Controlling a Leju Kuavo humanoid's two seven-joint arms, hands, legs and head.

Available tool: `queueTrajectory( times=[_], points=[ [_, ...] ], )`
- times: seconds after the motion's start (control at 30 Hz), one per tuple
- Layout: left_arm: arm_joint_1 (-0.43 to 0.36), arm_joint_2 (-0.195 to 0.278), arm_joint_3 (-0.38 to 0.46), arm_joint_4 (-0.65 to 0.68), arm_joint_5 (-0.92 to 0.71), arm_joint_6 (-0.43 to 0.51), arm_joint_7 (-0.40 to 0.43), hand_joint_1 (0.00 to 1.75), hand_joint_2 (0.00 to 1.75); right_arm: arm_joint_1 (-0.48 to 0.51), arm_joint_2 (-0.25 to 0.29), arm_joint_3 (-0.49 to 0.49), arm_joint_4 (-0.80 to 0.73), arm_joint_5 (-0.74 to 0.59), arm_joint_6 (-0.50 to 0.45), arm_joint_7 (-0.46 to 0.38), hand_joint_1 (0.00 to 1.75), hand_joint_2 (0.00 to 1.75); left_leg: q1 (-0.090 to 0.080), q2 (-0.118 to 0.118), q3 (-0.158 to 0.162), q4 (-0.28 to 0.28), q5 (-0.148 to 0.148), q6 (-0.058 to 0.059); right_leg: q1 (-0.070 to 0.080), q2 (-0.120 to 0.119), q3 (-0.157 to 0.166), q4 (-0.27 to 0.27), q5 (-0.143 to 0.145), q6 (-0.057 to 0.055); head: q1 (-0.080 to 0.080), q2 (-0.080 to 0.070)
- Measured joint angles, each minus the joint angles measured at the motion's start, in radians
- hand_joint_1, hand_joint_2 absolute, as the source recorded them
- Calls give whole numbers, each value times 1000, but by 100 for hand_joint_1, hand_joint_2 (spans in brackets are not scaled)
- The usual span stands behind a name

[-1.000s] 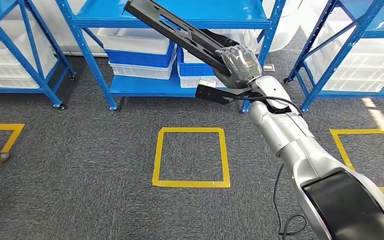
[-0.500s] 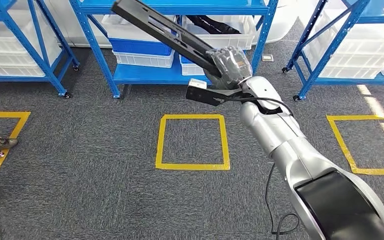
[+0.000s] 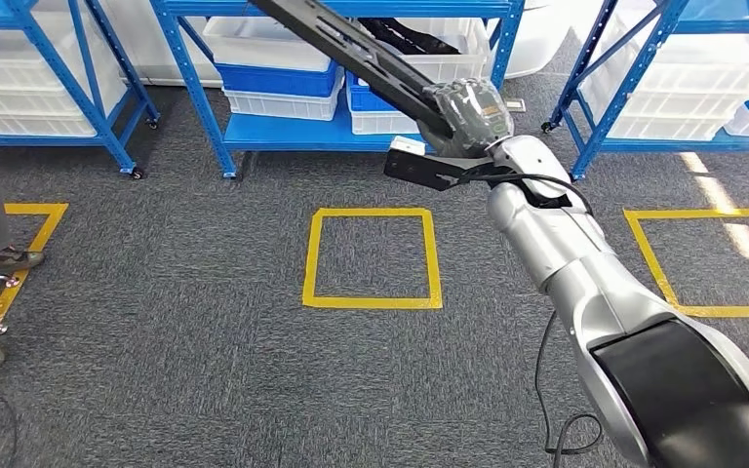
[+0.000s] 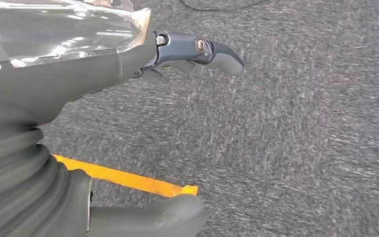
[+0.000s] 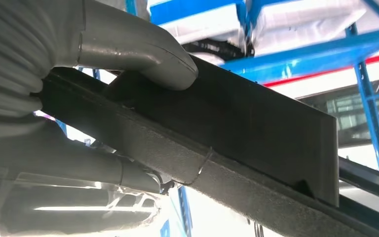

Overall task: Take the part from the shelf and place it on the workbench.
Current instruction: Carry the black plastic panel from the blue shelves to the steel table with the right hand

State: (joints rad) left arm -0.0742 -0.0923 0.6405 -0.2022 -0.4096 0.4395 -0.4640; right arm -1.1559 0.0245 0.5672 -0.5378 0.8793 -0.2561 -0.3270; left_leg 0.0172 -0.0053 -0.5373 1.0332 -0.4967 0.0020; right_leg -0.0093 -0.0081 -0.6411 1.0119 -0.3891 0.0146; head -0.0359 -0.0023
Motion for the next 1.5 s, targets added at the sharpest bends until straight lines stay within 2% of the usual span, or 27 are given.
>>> queueTrajectory(
  times=[0.07, 0.13, 0.17, 0.2, 0.67, 0.8, 0.83, 0.9, 0.93, 0.97, 1.0, 1.03, 1.07, 1.1, 1.13, 1.17, 1.2, 1.23, 1.27, 1.3, 1.33, 1.37, 1.4, 1.43, 1.47, 1.5],
  points=[
    [0, -1, 0, 0, -7, -1, -1, 0, 175, -7, -18, -5, 3, -3, -1, -6, 169, 175, -4, 2, -5, -20, 9, 16, 1, -3, -8, -3, 17, 15, 1, 0],
    [-1, -4, 0, 1, -10, -2, 0, 0, 175, -8, -34, -8, 8, -4, -3, -13, 169, 175, -4, 6, -20, -30, 32, 32, 2, 1, -26, 12, 0, 20, 1, 0],
    [-2, -5, 0, 1, -11, -2, 1, 0, 175, -8, -40, -10, 10, -4, -4, -15, 169, 175, -3, 8, -25, -34, 40, 36, 2, 2, -35, 21, -13, 20, 2, 0],
    [-3, -5, 0, 1, -11, -2, 1, 0, 175, -9, -42, -10, 11, -4, -4, -16, 169, 175, -4, 8, -29, -35, 43, 37, 1, 4, -40, 28, -24, 18, 2, 0],
    [-3, -5, 0, 1, -11, -2, 1, 0, 175, -9, -43, -11, 11, -4, -4, -16, 169, 175, -4, 8, -31, -35, 43, 38, 1, 4, -42, 32, -28, 17, 3, 0],
    [-5, -4, 0, 1, -14, -2, 1, 0, 175, -10, -50, -13, 12, -4, -5, -17, 169, 175, -3, 9, -44, -35, 54, 46, -1, 4, -60, 84, -75, 9, 10, 0],
    [-6, -4, 0, 1, -15, -1, 1, 0, 175, -10, -53, -14, 13, -4, -6, -18, 169, 175, -3, 9, -50, -35, 59, 48, -2, 4, -69, 116, -97, 7, 11, 0],
    [-7, -5, 0, 1, -19, -1, 1, 0, 175, -10, -63, -15, 15, -4, -7, -18, 169, 175, -4, 11, -77, -34, 80, 49, -3, 5, -93, 231, -140, 11, 12, 0],
    [-8, -6, -1, 1, -23, 1, 1, 0, 175, -10, -71, -15, 17, -5, -7, -18, 169, 175, -4, 13, -101, -34, 99, 47, -4, 6, -78, 260, -133, 22, 13, 0],
    [-8, -8, -1, 1, -26, 3, 0, 0, 175, -11, -78, -15, 18, -5, -7, -18, 169, 175, -4, 14, -123, -33, 117, 43, -5, 6, -47, 256, -116, 32, 13, 0],
    [-9, -9, -1, 1, -29, 6, 0, 0, 175, -12, -83, -16, 19, -5, -6, -19, 169, 175, -5, 15, -141, -30, 133, 38, -4, 5, 18, 192, -105, 35, 14, 0],
    [-9, -10, -1, 1, -33, 9, 0, 0, 175, -14, -88, -16, 19, -6, -6, -20, 169, 175, -7, 17, -157, -29, 151, 30, -1, 6, 81, 105, -105, 32, 14, 0],
    [-9, -10, -1, 1, -35, 12, 0, 0, 175, -17, -90, -16, 18, -6, -6, -21, 169, 175, -6, 17, -165, -27, 158, 20, -3, 6, 120, 42, -120, 16, 14, 0],
    [-8, -11, -1, 1, -37, 15, 1, 0, 175, -19, -93, -16, 18, -6, -10, -21, 169, 175, -5, 15, -188, 21, 129, 8, -3, 6, 143, -6, -128, -3, 13, 0],
    [-8, -11, -1, 1, -39, 17, 2, 0, 175, -18, -96, -16, 17, -7, -19, -18, 169, 175, -1, 14, -219, 103, 88, -5, -6, 6, 135, -20, -122, -18, 11, 0],
    [-7, -12, -1, 1, -42, 18, 5, 0, 175, -13, -102, -17, 17, -12, -29, -13, 169, 175, 4, 11, -213, 137, 62, -14, -10, 5, 128, -20, -108, -27, 10, 0],
    [-7, -12, -1, 1, -46, 19, 8, 0, 175, -10, -111, -23, 17, -21, -40, -10, 169, 175, 4, 8, -188, 138, 39, -13, -6, 7, 115, -19, -97, -22, 10, 0],
    [-9, -13, -1, 1, -51, 19, 11, 0, 175, -6, -125, -30, 16, -30, -47, -9, 169, 175, 4, 11, -146, 89, 54, 0, -4, 10, 89, 11, -107, -13, 11, 0],
    [-11, -14, -3, 1, -56, 19, 13, 0, 175, -1, -145, -37, 16, -38, -49, -10, 169, 175, 4, 22, -95, 4, 80, 15, -4, 13, 42, 89, -131, -1, 12, 0],
    [-13, -16, -6, 1, -61, 19, 14, 0, 175, 2, -164, -42, 15, -42, -51, -12, 169, 175, 3, 35, -79, -31, 85, 29, -4, 13, 4, 148, -147, 13, 14, 0],
    [-15, -18, -8, 1, -66, 18, 16, 0, 175, 6, -178, -43, 14, -41, -51, -12, 169, 175, 4, 53, -80, -36, 89, 37, -7, 8, -17, 183, -155, 21, 14, 0],
    [-16, -19, -11, 1, -69, 17, 19, 0, 175, 10, -187, -44, 12, -42, -51, -12, 169, 175, 4, 67, -81, -34, 89, 35, -10, -9, -10, 167, -140, 32, 14, 0],
    [-17, -19, -12, 1, -71, 16, 21, 0, 175, 9, -189, -44, 10, -42, -51, -12, 169, 175, 1, 76, -82, -31, 87, 31, -11, -37, 25, 91, -112, 38, 16, 0],
    [-19, -19, -13, 0, -72, 15, 23, 0, 175, 8, -190, -44, 6, -42, -51, -12, 169, 175, -3, 85, -83, -27, 86, 26, -8, -58, 52, 35, -91, 38, 17, 0],
    [-20, -19, -14, 0, -72, 15, 24, 0, 175, 8, -191, -44, 2, -42, -51, -12, 169, 175, -8, 95, -84, -24, 85, 21, -6, -72, 65, 3, -79, 34, 16, 0],
    [-21, -18, -14, 0, -72, 15, 26, 0, 175, 9, -191, -44, 0, -42, -51, -12, 169, 175, -11, 106, -84, -21, 84, 16, -3, -71, 67, -7, -74, 27, 16, 0]
  ],
)
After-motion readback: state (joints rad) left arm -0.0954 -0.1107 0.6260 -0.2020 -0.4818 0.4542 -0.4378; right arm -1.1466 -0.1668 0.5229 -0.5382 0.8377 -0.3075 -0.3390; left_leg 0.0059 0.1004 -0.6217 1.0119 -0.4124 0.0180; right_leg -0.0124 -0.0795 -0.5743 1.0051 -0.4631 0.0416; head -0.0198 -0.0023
